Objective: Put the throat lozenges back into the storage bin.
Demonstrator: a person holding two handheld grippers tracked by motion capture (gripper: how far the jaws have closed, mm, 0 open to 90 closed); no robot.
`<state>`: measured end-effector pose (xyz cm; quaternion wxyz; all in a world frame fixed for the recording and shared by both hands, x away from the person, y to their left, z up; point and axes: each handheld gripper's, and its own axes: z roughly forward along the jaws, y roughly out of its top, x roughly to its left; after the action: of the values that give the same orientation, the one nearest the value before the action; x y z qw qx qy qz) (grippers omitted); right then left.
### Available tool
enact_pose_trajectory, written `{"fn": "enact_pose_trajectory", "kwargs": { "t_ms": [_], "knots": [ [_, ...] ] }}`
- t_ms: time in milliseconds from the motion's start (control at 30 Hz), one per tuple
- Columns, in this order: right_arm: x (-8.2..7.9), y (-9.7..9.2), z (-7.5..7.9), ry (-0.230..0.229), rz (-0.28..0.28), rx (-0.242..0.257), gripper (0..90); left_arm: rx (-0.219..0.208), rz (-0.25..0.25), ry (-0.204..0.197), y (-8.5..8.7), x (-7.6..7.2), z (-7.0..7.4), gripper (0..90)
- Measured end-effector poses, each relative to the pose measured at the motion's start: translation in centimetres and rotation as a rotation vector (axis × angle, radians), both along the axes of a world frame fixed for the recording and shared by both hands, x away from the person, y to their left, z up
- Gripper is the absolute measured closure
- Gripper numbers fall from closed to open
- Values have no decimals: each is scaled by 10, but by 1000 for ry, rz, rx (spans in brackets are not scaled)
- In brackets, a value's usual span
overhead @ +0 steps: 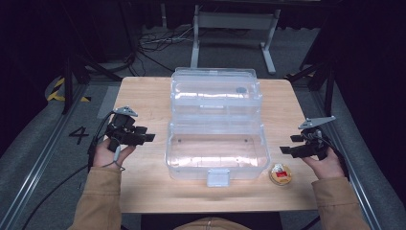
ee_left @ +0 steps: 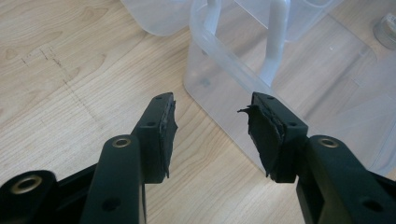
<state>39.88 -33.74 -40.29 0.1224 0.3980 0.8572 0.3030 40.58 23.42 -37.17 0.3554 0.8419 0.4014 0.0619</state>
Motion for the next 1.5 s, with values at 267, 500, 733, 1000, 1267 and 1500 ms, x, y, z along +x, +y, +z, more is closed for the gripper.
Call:
{"fn": "enact_pose_trajectory", "kwargs": {
  "t_ms": [267,500,733,1000,1267,1500],
  "knots": [
    [2,15,-13,59,78,-63,217,2,2,-3,0,1,-1,513],
    [-3,25,-25,100,141,-113,207,-4,4,6,0,1,-1,513],
    [-8,33,-34,158,191,-180,190,-7,2,1,2,1,-1,514],
    [-12,38,-46,251,243,-266,168,-6,6,4,1,2,-1,513],
    [-14,37,-47,288,274,-269,154,-7,6,9,1,2,-1,513],
    [-16,41,-52,320,312,-300,150,-6,2,8,3,3,-2,513]
  ]
}}
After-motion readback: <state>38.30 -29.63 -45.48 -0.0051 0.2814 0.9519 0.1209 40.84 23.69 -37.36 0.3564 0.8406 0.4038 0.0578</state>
